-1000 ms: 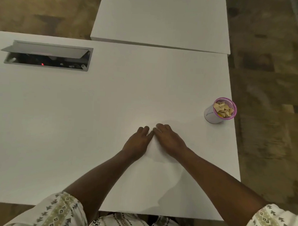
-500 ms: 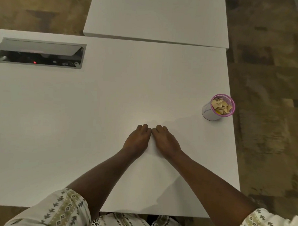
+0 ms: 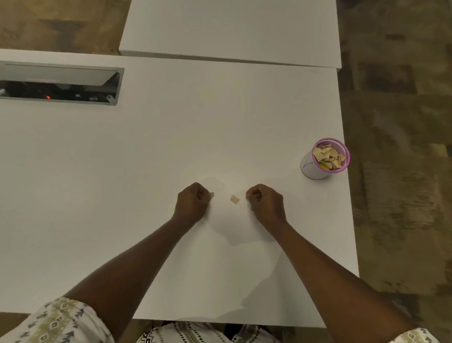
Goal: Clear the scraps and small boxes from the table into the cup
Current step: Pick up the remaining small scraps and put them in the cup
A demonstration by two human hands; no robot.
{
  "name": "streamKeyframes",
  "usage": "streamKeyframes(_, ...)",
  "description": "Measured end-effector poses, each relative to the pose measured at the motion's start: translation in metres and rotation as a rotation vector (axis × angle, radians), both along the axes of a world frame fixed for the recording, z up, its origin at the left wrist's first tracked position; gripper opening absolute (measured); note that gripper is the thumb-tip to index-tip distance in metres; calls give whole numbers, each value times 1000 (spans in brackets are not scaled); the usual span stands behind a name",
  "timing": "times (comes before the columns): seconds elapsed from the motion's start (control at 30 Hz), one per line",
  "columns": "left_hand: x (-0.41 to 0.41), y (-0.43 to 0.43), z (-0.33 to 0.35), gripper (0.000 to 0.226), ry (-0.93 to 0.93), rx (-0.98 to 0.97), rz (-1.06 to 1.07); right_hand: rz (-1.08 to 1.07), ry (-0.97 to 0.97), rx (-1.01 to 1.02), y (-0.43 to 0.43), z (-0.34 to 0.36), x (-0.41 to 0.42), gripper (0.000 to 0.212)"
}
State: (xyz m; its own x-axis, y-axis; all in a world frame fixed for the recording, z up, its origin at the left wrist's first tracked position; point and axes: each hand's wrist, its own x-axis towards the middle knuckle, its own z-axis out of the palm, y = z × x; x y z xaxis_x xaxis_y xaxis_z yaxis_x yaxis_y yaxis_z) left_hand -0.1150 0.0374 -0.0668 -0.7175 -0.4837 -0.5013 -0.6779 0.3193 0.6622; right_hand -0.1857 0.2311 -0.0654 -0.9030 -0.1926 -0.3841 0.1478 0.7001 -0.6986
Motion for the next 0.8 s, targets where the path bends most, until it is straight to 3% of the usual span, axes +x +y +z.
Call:
streamKeyframes(0.13,14,-2,1,23,-52,69,73,100,15,35,-3,-5,5,17)
streamKeyframes(0.27,19,2,6,22,-72,94,88,357,69,99,-13,-4,10,27)
streamKeyframes(0.5,22,5,11,22,-87,83,80,597,167,236,-20,0,8,5)
streamKeyframes(0.63,20,11,14,22,-85,87,79,503,130,191,-16,6,1,10)
streamKeyframes(0.8,-2,35,27,19,-48,115,29,151,159,50,9,30,-16,10)
